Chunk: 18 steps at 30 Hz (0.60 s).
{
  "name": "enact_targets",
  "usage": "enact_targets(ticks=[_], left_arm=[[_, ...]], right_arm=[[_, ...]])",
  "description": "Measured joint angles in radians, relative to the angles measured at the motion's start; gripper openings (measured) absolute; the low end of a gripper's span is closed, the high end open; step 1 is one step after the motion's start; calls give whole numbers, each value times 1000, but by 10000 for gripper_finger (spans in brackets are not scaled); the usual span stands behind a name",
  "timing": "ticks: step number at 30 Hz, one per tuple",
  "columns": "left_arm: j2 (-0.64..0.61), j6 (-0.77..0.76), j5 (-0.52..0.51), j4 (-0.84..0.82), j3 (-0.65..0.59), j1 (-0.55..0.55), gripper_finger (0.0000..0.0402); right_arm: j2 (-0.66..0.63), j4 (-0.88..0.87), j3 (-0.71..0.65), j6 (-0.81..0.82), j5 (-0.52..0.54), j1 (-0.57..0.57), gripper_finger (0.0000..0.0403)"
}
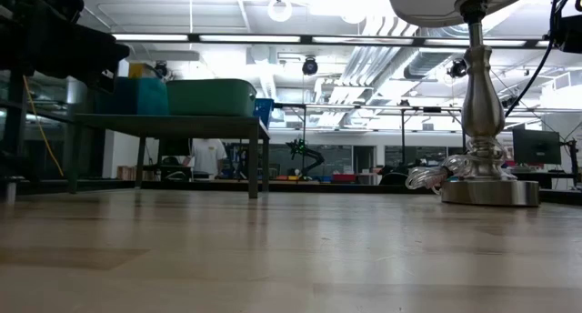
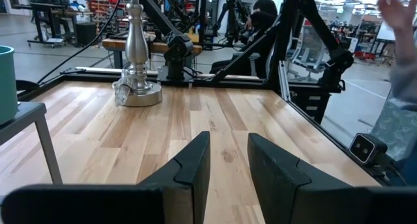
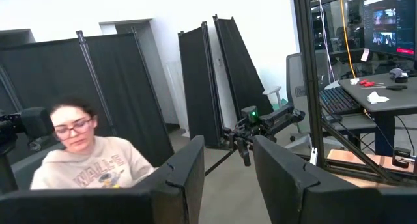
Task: Pick & Place Office Desk Supplies
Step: Return to Home Position
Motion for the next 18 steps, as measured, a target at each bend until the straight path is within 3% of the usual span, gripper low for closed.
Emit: enact_targets(ticks=[14,18], left_arm=[[0,1,0,0,0,0,98],[0,0,0,0,0,0,98]], right_arm=[[0,2,0,-29,4,0,120],[31,6,0,-56,136,-8,120]])
